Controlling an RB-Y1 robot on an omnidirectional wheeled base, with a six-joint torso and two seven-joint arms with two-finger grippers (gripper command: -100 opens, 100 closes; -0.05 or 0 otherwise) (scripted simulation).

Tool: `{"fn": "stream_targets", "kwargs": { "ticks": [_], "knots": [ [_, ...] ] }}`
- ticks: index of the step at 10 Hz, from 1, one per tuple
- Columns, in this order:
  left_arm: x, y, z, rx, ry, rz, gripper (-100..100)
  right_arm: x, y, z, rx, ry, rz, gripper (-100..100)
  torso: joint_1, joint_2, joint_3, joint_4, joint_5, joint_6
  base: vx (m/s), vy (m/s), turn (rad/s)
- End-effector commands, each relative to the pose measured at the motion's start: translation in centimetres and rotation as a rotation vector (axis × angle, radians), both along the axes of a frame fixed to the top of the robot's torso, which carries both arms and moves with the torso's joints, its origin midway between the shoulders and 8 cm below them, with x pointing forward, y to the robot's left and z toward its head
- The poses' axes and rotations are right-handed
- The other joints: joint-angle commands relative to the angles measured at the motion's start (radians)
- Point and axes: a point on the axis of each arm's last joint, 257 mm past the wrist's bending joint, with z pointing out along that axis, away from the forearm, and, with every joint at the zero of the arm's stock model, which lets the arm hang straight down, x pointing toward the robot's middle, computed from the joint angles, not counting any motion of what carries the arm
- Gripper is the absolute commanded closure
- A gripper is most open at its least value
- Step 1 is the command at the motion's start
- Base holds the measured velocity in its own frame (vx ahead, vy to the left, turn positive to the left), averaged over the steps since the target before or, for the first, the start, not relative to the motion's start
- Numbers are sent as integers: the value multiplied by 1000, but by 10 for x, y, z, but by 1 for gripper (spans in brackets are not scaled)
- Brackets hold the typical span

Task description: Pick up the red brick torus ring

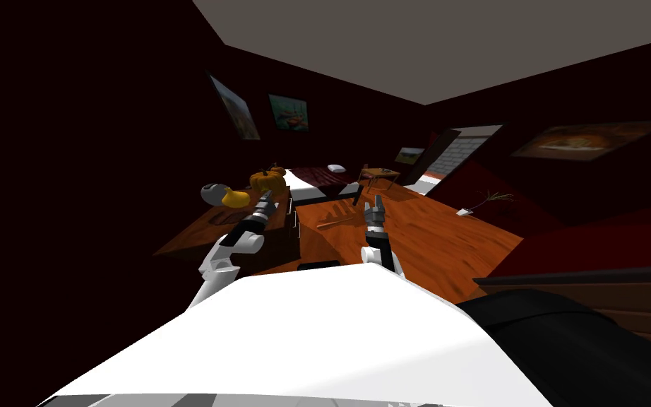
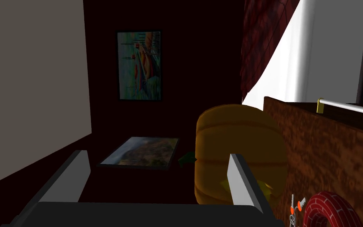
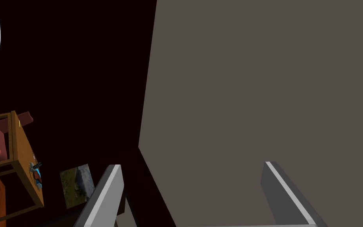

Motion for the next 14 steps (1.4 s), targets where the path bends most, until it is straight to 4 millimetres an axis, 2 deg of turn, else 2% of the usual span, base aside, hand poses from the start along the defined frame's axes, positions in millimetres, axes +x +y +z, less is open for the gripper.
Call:
{"fn": "stream_targets", "kwargs": {
  "ticks": [1,3,6,7,8,10,11,12,13,14],
  "knots": [
    [11,9,-8,8,46,8,-100,0,0,0,0,0,0,0,0,0,0,0,0,0,-32,-16,-74],
    [11,11,-17,10,81,14,-100,0,0,0,0,0,0,0,0,0,0,0,0,0,-19,-12,-16],
    [28,30,-33,18,167,37,-100,0,0,0,0,0,0,0,0,-1,0,0,0,0,-16,-13,-61],
    [28,31,-40,20,196,43,-100,0,0,0,0,0,0,0,0,-1,0,0,0,0,-13,-9,-39],
    [35,42,-44,19,225,57,-100,0,0,0,0,0,0,0,0,-1,0,0,0,0,-10,-11,-70],
    [34,44,-54,22,267,64,-100,0,0,0,0,0,0,0,1,-1,-1,0,0,0,-3,-4,-16],
    [41,57,-59,18,302,83,-100,0,0,0,0,0,0,0,1,-1,-1,0,0,0,-1,-5,-63],
    [40,58,-66,20,329,88,-100,0,0,0,0,0,0,0,1,-2,-1,0,0,0,-1,-2,-34],
    [46,71,-69,12,355,107,-100,0,0,0,0,0,0,0,1,-2,-1,0,0,0,3,-3,-56],
    [44,73,-75,14,381,112,-100,0,0,0,0,0,0,0,1,-2,-1,0,0,0,4,-1,-28]
  ]
}}
